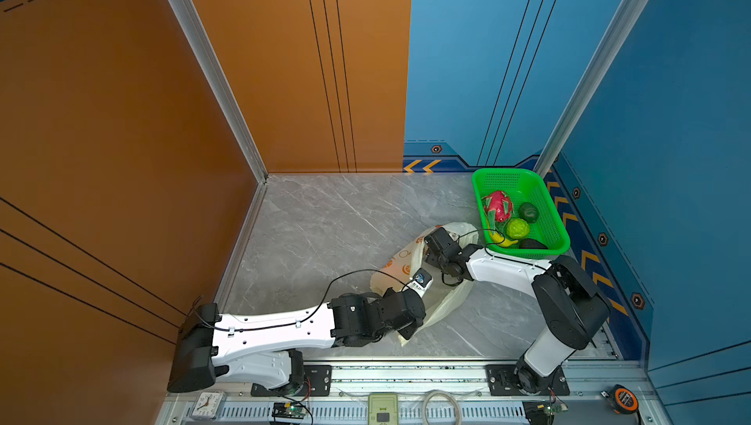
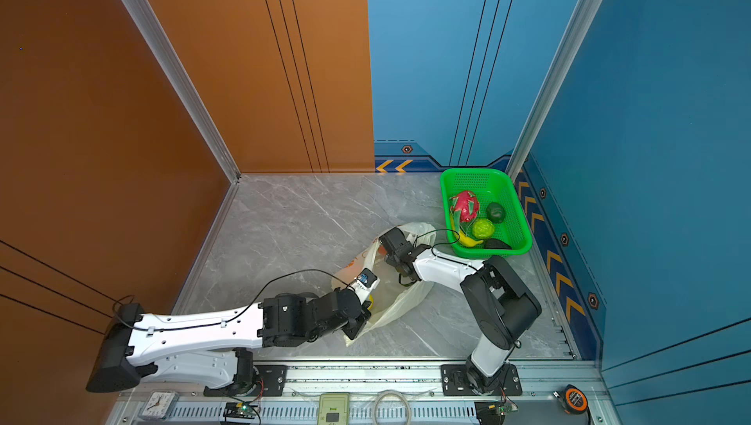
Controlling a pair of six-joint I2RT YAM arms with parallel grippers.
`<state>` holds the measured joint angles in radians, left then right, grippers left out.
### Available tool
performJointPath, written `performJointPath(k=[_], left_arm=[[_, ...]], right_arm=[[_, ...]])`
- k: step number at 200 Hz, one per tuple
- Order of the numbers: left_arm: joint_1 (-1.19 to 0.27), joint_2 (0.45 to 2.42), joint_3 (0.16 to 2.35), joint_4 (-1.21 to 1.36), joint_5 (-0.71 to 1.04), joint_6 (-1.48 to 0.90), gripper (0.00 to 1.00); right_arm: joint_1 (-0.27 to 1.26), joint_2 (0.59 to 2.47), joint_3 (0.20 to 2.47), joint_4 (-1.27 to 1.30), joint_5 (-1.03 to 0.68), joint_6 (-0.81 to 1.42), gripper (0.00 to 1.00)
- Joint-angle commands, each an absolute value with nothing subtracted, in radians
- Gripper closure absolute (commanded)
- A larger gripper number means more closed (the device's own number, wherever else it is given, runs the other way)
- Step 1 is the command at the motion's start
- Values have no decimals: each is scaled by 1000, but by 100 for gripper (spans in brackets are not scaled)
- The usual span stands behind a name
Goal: Untie the knot of the plastic bag and take out the fruit
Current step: 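Lower the right gripper into the bag and grasp the green avocado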
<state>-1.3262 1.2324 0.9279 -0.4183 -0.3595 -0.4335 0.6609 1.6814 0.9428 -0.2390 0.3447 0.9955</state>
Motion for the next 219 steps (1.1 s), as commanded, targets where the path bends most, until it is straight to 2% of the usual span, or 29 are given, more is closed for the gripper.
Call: performJointPath(k=[1, 30, 66, 124, 219], left_arm=[[-1338, 1230, 950, -446, -368, -421, 100], [-1338, 1230, 941, -443, -383, -423, 100], [-1336, 1221, 918, -433, -424, -412, 100], [-1311, 1193, 868, -396, -472, -382, 100], [-1219, 1137, 854, -407, -445, -352, 100]], right_arm=[[656, 1686, 930, -213, 356, 994, 31], [671, 1659, 920, -218, 337, 998, 41], [720, 1587, 901, -236, 282, 1024, 45], [799, 1464, 871, -261, 197, 1076, 46], [934, 1356, 993, -484, 218, 1058, 47]])
